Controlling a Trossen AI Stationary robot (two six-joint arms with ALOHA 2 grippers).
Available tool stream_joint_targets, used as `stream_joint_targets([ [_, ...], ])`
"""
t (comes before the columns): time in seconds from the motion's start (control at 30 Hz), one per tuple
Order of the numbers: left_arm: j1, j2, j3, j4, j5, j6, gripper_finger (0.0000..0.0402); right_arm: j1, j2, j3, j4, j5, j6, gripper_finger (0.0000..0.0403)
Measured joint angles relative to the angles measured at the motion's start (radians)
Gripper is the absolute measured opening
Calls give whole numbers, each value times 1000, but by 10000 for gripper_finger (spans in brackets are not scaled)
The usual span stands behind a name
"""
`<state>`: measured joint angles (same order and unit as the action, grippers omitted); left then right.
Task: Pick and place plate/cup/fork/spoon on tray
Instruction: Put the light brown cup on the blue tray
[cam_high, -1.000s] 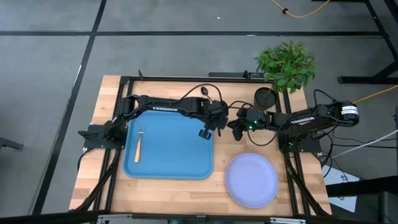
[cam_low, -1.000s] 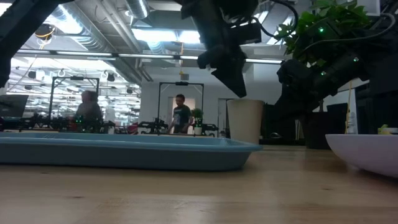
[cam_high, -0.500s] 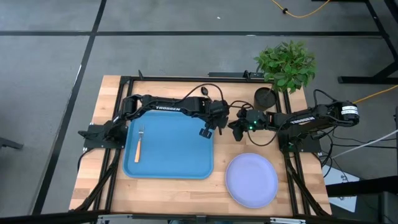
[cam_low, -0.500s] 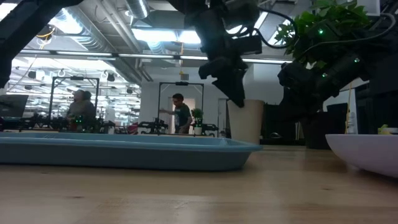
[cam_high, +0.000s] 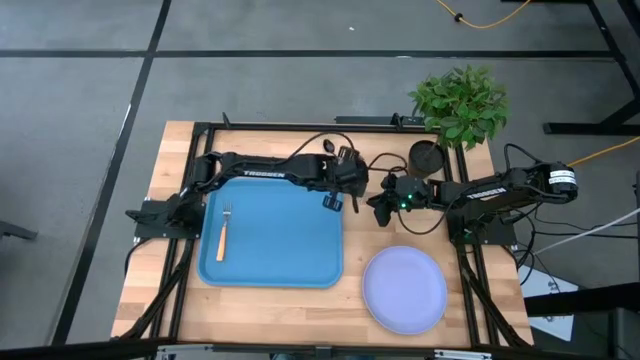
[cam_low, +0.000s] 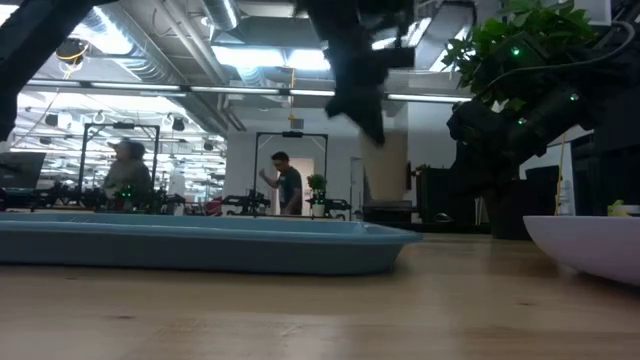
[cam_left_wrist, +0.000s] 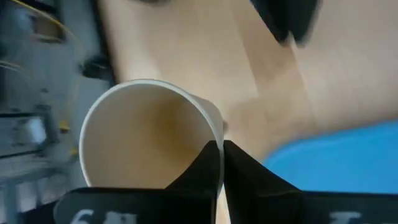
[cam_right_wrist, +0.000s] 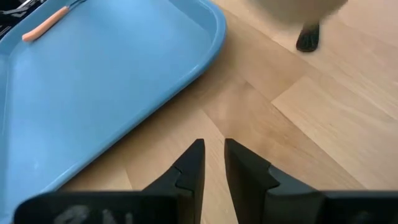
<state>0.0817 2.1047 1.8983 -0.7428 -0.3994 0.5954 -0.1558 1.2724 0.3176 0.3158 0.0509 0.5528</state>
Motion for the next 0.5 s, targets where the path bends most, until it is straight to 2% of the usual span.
stream_joint_targets([
  [0.2, -12, -84, 14, -276, 9, -135, 2, 0, 0, 0, -8, 0, -1, 67],
  [0.33, -10, -135, 14, -540, 68, -268, 2, 0, 0, 0, -13, 0, -5, 67],
  [0.5, -28, -175, 11, -782, 112, -390, 2, 0, 0, 0, -16, 0, -7, 67],
])
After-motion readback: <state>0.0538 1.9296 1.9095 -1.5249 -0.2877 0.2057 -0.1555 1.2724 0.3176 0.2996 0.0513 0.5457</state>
